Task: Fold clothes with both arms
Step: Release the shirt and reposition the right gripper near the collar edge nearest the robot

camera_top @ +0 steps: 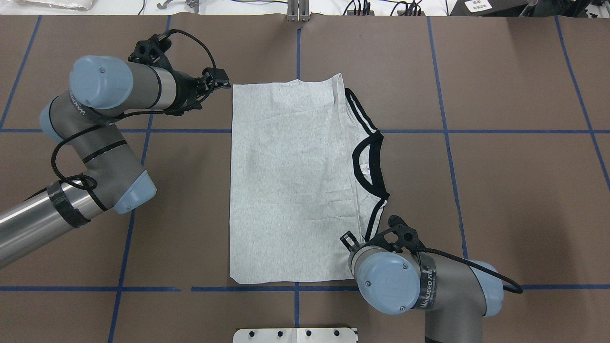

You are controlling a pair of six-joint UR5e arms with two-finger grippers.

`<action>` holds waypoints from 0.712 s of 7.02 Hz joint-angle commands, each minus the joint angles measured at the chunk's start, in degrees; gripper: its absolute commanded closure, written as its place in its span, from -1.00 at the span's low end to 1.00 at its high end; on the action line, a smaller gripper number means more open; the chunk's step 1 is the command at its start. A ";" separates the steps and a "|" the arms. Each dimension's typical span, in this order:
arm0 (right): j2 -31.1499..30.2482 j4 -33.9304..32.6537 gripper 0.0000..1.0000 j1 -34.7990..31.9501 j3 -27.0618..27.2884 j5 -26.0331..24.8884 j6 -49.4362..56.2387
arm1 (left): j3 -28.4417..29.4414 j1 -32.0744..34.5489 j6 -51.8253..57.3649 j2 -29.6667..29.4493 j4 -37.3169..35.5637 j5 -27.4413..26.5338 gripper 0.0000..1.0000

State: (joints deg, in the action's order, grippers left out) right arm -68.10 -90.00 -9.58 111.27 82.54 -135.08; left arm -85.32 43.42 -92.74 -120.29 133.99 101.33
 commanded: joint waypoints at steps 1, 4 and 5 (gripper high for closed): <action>0.07 0.00 1.00 -0.17 0.62 -0.01 -0.10 | -0.37 -0.01 -0.16 0.32 0.04 0.01 -1.00; -0.89 -0.08 1.00 -0.52 2.90 0.25 -0.01 | -14.18 -8.49 -10.50 8.44 -0.83 -0.69 -0.99; -0.90 -0.08 1.00 -0.44 3.25 0.25 -0.10 | -20.52 -13.58 -13.32 12.67 -1.79 -2.96 -0.98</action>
State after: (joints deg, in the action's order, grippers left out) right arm -68.86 -90.08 -10.02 114.04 82.77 -135.11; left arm -98.24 35.33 -102.40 -112.63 133.05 100.25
